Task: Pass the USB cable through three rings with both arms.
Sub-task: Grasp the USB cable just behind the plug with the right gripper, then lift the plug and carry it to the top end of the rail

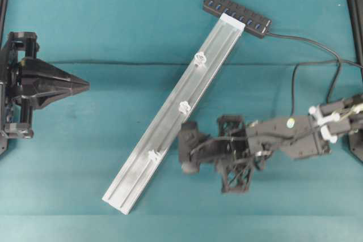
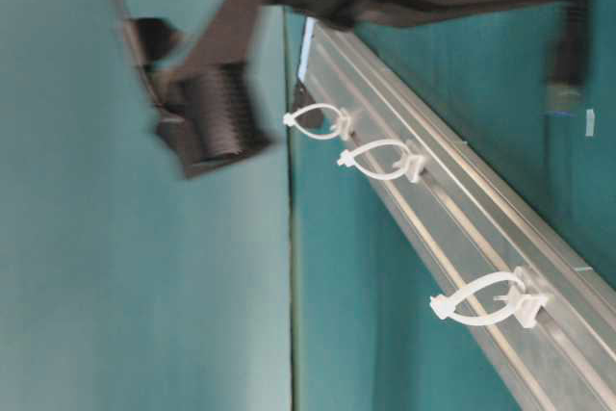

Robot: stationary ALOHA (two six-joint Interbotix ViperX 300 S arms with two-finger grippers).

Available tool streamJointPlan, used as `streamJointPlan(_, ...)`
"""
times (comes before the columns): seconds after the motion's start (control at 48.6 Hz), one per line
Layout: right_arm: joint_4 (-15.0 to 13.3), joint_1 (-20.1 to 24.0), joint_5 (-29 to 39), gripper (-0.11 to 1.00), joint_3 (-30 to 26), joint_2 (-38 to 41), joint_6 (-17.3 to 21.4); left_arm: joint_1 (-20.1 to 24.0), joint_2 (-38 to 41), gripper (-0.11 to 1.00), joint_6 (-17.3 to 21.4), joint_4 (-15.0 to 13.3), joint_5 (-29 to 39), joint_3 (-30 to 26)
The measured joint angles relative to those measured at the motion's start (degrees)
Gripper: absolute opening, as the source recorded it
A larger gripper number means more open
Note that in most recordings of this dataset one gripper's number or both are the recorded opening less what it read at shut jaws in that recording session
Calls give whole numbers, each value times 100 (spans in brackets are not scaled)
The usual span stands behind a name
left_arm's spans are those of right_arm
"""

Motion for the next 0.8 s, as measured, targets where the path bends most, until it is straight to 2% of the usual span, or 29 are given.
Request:
streamJointPlan(0.164, 0, -158, 809, 7, -308, -519, -88, 18, -53, 1, 26, -9, 0, 0)
streamJointPlan(0.35, 0, -404, 1731, 7, -721, -967, -501, 35, -158, 2, 9, -9, 0, 0)
streamJointPlan(0.658, 0, -914, 2716, 7, -1283, -1415, -1468, 53, -352, 5, -26, -9, 0, 0)
streamJointPlan(0.802, 0, -1283, 2997, 7, -1397, -1521, -2013, 44, -396, 8, -229, -9, -9, 0)
